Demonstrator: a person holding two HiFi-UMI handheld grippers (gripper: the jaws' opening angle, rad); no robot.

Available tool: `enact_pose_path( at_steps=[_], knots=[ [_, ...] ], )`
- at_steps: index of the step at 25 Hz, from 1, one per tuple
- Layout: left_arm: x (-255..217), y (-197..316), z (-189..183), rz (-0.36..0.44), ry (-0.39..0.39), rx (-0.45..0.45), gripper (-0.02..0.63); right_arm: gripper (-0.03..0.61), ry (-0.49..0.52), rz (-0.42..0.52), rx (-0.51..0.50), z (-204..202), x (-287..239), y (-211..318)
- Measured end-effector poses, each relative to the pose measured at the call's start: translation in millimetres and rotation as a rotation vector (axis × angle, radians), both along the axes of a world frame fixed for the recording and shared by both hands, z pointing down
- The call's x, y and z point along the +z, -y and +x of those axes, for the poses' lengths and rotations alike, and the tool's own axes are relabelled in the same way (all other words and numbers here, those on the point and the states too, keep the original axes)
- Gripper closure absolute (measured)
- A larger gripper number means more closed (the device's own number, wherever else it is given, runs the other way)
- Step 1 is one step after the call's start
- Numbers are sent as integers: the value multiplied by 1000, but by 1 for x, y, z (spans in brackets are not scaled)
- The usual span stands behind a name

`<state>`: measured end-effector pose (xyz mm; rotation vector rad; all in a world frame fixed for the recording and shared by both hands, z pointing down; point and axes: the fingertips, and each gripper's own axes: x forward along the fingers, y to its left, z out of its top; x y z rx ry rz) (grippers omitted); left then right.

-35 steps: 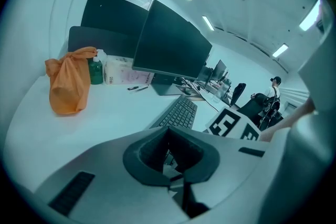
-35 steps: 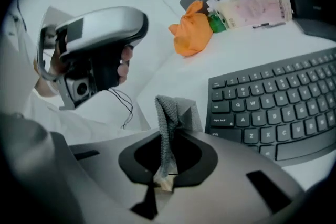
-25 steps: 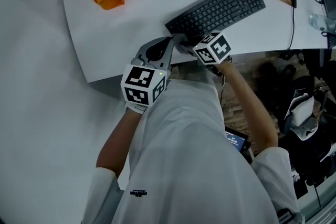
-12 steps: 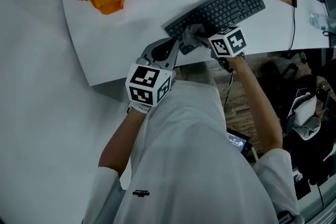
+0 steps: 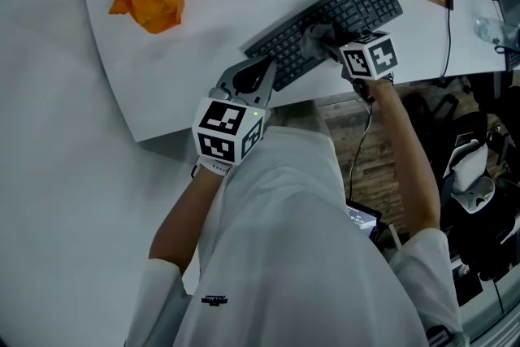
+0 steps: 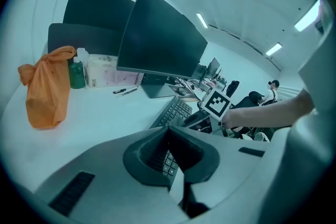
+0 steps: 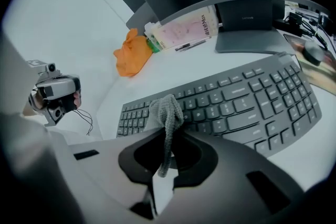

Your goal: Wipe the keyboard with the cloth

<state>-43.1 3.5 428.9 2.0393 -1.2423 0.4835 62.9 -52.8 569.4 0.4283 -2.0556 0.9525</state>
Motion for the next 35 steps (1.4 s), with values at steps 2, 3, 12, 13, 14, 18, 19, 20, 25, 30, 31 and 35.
enact_pose_path(
  at_steps=[2, 3, 12, 13, 14, 18, 19, 20, 25, 30, 31, 35],
  knots=[
    [1, 4, 1, -2, 0, 5, 595, 552, -20, 16, 11, 12, 0, 14],
    [1, 6, 2, -4, 0, 7, 595, 552, -28, 22, 17, 17, 0, 20],
    [4, 25, 9, -22, 3, 37, 595, 552, -90, 64, 62, 58, 0, 65],
    [5, 28, 10, -23, 3, 40, 595, 552, -97, 69, 70, 62, 1, 70],
    [5, 29, 11, -23, 2, 42, 595, 552, -104, 75, 78, 67, 1, 76],
    [5, 36, 14, -23, 0, 51, 595, 552, -124, 92, 119, 87, 1, 98],
    [5, 36, 14, -22, 1, 52, 595, 552, -129, 96, 126, 92, 2, 104],
    [6, 37, 13, -23, 3, 54, 595, 552, -138, 103, 131, 97, 2, 109],
    [9, 39, 13, -29, 5, 58, 595, 552, -190, 146, 165, 124, 2, 136],
    [7, 41, 13, -30, 7, 54, 595, 552, -255, 196, 159, 146, 1, 159],
    [7, 42, 12, -29, 8, 53, 595, 552, -271, 208, 155, 150, 0, 164],
    [8, 41, 9, -34, 11, 48, 595, 552, -332, 238, 147, 165, 0, 181]
  ],
)
